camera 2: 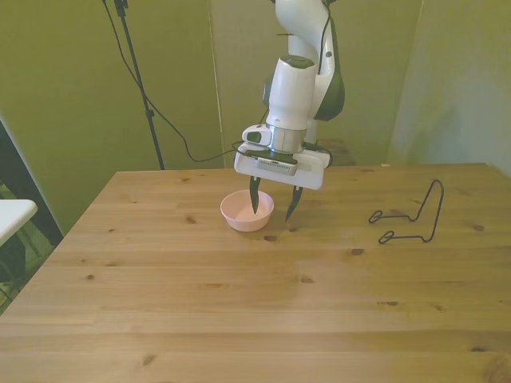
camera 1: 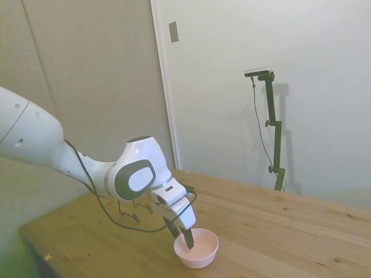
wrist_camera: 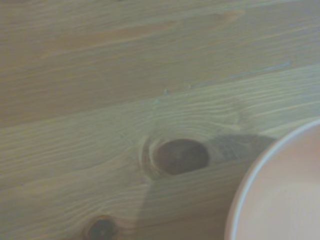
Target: Load the bowl
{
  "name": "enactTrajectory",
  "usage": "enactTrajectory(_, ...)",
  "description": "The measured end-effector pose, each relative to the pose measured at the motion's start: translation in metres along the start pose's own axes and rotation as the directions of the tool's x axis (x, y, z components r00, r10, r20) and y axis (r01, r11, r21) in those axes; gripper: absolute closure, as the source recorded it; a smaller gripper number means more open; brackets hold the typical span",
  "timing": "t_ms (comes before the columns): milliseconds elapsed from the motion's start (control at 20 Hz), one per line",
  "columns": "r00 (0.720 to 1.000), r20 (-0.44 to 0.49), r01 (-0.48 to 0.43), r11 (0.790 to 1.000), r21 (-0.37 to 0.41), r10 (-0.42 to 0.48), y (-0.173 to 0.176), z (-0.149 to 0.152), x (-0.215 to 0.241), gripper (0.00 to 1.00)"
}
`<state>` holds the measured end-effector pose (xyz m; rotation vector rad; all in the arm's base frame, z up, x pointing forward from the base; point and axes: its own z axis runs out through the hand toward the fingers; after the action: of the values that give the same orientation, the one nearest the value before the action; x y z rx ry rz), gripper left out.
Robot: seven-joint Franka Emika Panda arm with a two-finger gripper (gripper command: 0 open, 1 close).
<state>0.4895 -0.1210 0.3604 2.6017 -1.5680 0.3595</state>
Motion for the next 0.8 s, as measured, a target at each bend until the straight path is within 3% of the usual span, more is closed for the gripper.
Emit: enactTrajectory(800,1.000,0.011,0.000,1.000,0.015,0.000,-0.0052,0.0040,-0.0026,1.00)
